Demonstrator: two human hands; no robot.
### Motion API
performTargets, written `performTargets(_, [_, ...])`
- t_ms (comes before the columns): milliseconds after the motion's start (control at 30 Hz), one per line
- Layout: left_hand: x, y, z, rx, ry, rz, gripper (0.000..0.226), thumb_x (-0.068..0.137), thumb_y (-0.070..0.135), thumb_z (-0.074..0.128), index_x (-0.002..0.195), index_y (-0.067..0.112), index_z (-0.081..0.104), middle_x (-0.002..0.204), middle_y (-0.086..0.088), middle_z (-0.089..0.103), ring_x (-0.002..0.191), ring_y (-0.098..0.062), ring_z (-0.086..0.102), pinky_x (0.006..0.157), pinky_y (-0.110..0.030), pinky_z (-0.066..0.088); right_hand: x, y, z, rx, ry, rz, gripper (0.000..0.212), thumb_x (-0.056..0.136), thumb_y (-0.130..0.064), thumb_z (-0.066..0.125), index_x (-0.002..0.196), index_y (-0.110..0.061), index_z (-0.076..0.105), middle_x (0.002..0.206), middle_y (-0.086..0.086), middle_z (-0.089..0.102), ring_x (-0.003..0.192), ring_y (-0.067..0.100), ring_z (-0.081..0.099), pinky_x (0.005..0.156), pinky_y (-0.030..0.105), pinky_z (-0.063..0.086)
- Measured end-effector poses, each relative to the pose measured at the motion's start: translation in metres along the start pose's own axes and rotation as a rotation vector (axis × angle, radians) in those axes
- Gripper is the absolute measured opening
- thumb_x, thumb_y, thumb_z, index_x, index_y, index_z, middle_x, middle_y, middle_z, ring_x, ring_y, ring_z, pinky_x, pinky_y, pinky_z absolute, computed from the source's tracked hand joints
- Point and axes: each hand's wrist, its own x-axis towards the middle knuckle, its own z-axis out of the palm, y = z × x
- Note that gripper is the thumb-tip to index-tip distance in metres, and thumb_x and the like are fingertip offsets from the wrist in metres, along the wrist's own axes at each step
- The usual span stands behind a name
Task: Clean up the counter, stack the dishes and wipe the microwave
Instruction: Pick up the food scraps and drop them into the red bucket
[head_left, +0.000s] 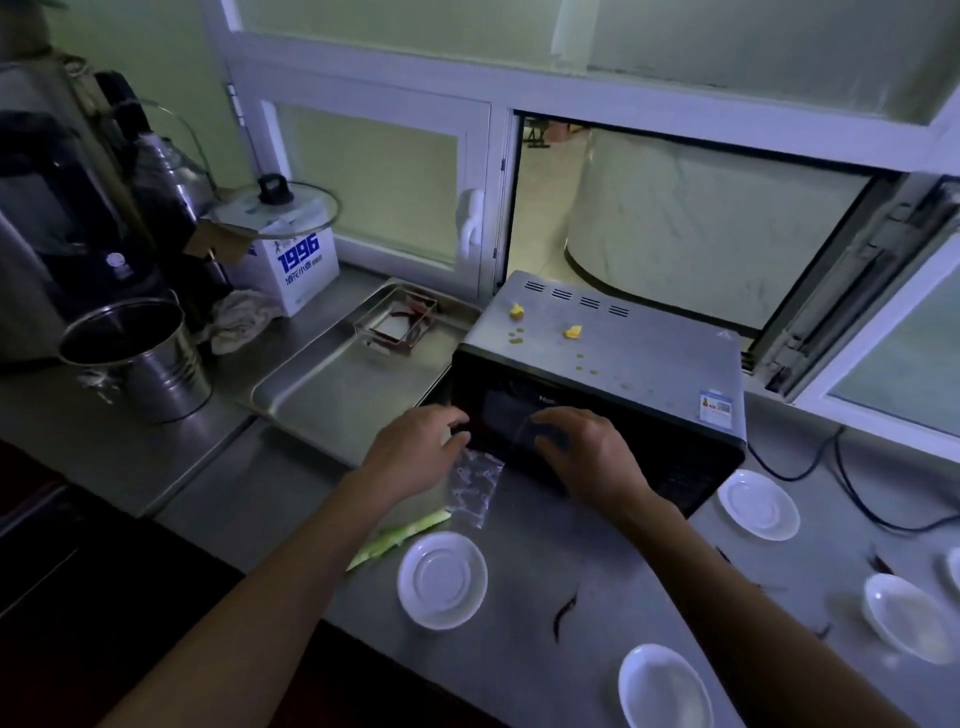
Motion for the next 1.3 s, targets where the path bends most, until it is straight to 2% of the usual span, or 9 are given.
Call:
performTargets(200, [0.039, -0.012, -0.007, -0.064, 0.007, 0.050, 0.031, 0.093, 0.038, 0.061, 0.122, 0.029, 0.065, 0.117, 0.005, 0.069, 0.104, -0.018, 0.065, 0.088, -0.040, 0.054, 0.024, -0.006, -0.001, -0.015, 0.048, 0.040, 0.029, 0.090, -0.016, 0.066, 0.118, -0.017, 0.070, 0.121, 0.000, 0.070, 0.114, 0.023, 0.061, 0.094, 0.039, 0.050])
performTargets(433, [0.105, -0.003, -0.014, -0.112, 0.043, 0.065, 0.025, 0.093, 0.035, 0.062, 0.117, 0.029, 0.068, 0.115, 0.010, 0.070, 0.106, -0.015, 0.064, 0.091, -0.035, 0.053, 0.066, 0.018, -0.006, 0.014, 0.066, 0.070, 0.027, 0.091, -0.012, 0.066, 0.117, -0.013, 0.070, 0.118, 0.002, 0.070, 0.110, 0.026, 0.062, 0.093, 0.039, 0.050])
performTargets(733, [0.179, 0.027, -0.004, 0.020, -0.022, 0.155, 0.029, 0.096, 0.039, 0.055, 0.122, 0.030, 0.064, 0.124, 0.010, 0.065, 0.109, -0.016, 0.061, 0.088, -0.037, 0.051, 0.115, 0.067, -0.014, 0.021, 0.053, 0.146, 0.032, 0.095, -0.018, 0.063, 0.127, -0.015, 0.065, 0.134, 0.003, 0.063, 0.123, 0.025, 0.055, 0.098, 0.036, 0.046])
performTargets(933, [0.209, 0.032, 0.004, 0.046, -0.044, 0.161, 0.038, 0.097, 0.036, 0.056, 0.133, 0.026, 0.059, 0.134, 0.008, 0.061, 0.119, -0.016, 0.058, 0.096, -0.037, 0.049, 0.146, 0.086, -0.011, 0.015, 0.025, 0.175, 0.036, 0.094, -0.016, 0.063, 0.130, -0.015, 0.063, 0.134, 0.003, 0.063, 0.123, 0.026, 0.056, 0.100, 0.036, 0.045])
performTargets(1100, [0.243, 0.030, 0.009, 0.033, -0.027, 0.174, 0.034, 0.096, 0.030, 0.057, 0.129, 0.022, 0.061, 0.130, 0.004, 0.062, 0.120, -0.021, 0.057, 0.096, -0.040, 0.049, 0.172, 0.096, -0.007, 0.001, 0.021, 0.195, 0.037, 0.094, -0.017, 0.063, 0.131, -0.014, 0.062, 0.134, 0.005, 0.062, 0.122, 0.029, 0.055, 0.098, 0.038, 0.046])
performTargets(1300, [0.282, 0.023, 0.018, 0.114, -0.026, 0.200, 0.034, 0.095, 0.030, 0.057, 0.127, 0.019, 0.063, 0.130, -0.003, 0.062, 0.121, -0.025, 0.050, 0.096, -0.037, 0.045, 0.202, 0.108, 0.000, -0.073, -0.023, 0.236, 0.036, 0.094, -0.015, 0.061, 0.129, -0.015, 0.064, 0.133, 0.004, 0.063, 0.122, 0.029, 0.054, 0.099, 0.038, 0.044])
